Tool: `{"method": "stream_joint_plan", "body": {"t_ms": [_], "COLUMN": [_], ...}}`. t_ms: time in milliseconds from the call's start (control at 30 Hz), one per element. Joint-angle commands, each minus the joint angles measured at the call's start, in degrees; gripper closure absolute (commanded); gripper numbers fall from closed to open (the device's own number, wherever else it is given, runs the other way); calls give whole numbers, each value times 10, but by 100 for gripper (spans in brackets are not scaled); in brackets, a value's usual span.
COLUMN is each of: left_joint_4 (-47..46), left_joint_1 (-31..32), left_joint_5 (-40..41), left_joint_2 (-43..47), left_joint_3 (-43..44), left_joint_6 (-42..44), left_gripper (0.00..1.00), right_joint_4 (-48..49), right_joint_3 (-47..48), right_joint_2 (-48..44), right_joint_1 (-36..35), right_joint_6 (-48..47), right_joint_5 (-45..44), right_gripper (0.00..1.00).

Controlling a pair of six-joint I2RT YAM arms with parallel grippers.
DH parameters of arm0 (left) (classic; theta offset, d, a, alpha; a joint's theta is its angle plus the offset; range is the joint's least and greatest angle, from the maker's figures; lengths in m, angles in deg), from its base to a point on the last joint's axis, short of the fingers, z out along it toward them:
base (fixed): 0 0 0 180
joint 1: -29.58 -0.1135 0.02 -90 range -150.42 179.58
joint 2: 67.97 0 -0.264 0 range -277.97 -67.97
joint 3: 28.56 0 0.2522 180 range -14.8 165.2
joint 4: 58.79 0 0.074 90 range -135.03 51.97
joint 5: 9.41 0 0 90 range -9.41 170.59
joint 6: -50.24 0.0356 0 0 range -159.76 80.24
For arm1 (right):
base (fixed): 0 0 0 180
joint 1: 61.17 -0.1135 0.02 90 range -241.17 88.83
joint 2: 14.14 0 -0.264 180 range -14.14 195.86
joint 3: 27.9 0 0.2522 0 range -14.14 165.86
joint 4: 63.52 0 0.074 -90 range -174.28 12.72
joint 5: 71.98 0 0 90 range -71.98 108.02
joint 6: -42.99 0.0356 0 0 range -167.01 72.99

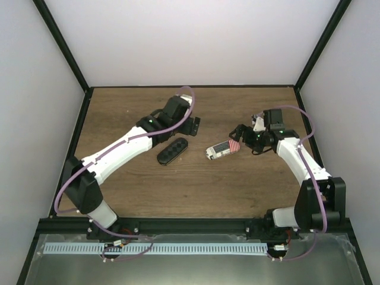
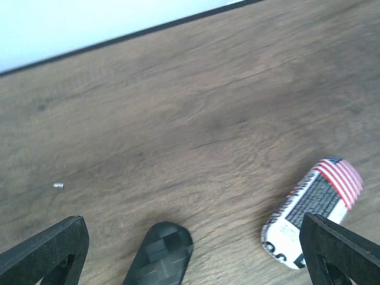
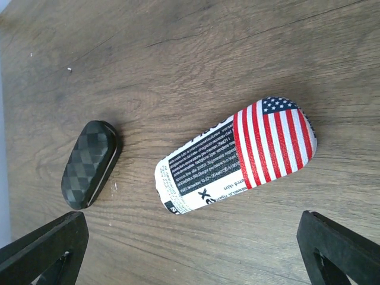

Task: Organize the sunglasses
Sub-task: Reset both arms

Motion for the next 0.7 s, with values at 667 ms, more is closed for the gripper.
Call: {"method": "stream_joint_plan", "body": {"t_ms": [667], "left_joint_4": [-41], "left_joint_1": [-79], "left_joint_5": [-118], "left_joint_2": [11], "left_joint_3": [-55], "left_joint_6": [-55], "left_gripper": [0], "right_joint_4": [-17], "right_joint_3": [14], "right_joint_2": [11], "right_joint_1": [6], "right_joint_6": [14], "right_joint_5": [-67], "right_gripper": [3]}}
